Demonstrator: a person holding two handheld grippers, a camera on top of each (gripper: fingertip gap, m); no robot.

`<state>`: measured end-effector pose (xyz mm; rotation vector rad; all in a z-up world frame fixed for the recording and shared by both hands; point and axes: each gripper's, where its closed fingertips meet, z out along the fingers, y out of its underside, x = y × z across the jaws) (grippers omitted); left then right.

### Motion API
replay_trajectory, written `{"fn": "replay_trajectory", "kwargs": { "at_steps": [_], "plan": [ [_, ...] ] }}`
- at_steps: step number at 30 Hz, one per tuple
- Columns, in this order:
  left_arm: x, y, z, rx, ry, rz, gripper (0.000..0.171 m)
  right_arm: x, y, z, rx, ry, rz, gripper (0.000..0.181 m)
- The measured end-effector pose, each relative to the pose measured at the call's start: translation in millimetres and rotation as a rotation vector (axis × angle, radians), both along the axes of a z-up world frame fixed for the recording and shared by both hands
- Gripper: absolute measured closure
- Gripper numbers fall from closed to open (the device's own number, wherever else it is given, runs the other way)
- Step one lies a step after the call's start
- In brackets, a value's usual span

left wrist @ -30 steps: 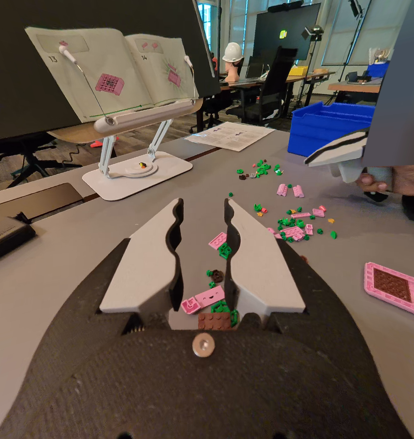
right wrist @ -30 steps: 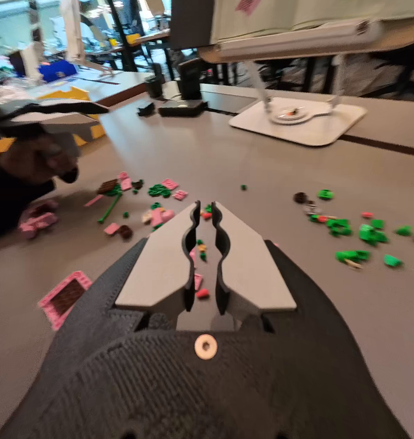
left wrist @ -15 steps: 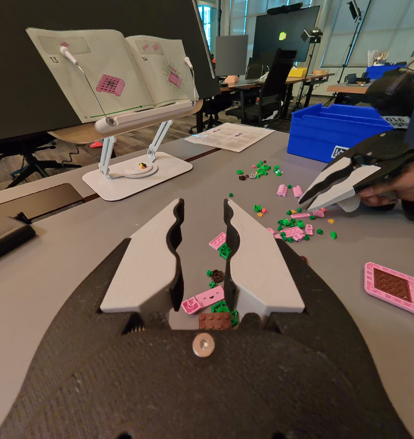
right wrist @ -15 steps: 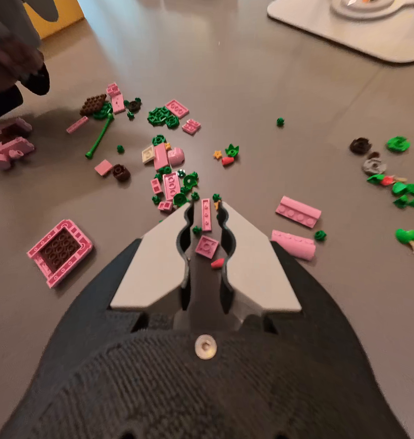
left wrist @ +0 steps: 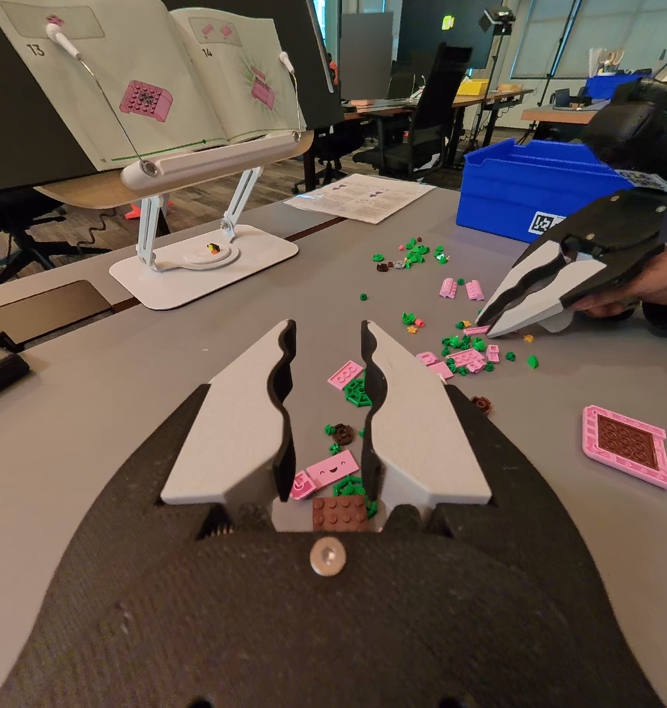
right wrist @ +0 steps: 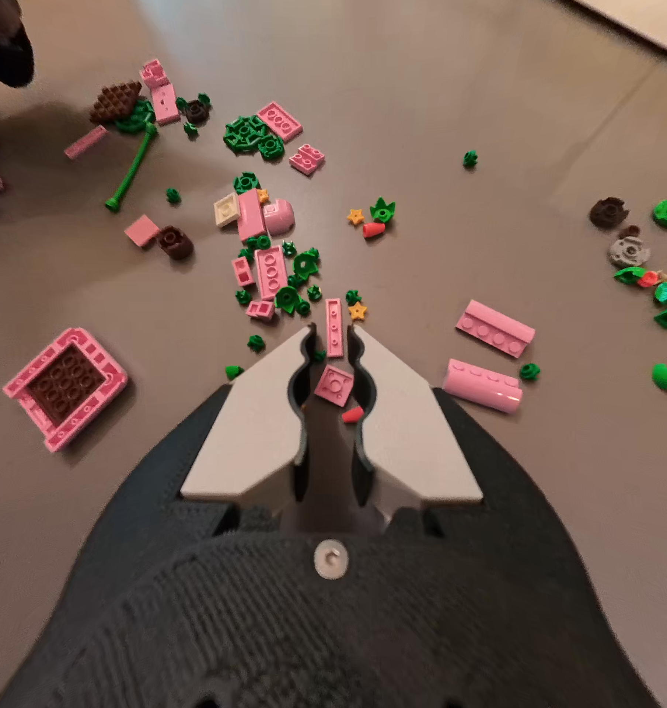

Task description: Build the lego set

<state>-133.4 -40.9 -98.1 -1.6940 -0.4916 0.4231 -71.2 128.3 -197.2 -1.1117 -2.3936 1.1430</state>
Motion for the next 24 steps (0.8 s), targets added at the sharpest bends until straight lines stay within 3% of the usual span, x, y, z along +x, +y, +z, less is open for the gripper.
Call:
{"fn": "replay_trajectory", "kwargs": {
  "at_steps": [13, 20, 24],
  "plan": [
    [3.2, 3.5, -2.1, -0.017, 0.003, -0.013, 0.139, -0.9, 1.5, 1.6, 0.011, 0.022, 0.006, 0.175],
    [7.8, 5.6, 2.4, -0.004, 0.014, -0.034, 0.139, -3.0, -5.5, 27.8, -0.091, 0.124, 0.033, 0.175],
    [38.7, 23.3, 3.7, 0.005, -0.010, -0.235, 0.159, 1.5, -13.8, 49.7, -0.185, 0.201, 0.088, 0.176]
  ]
}}
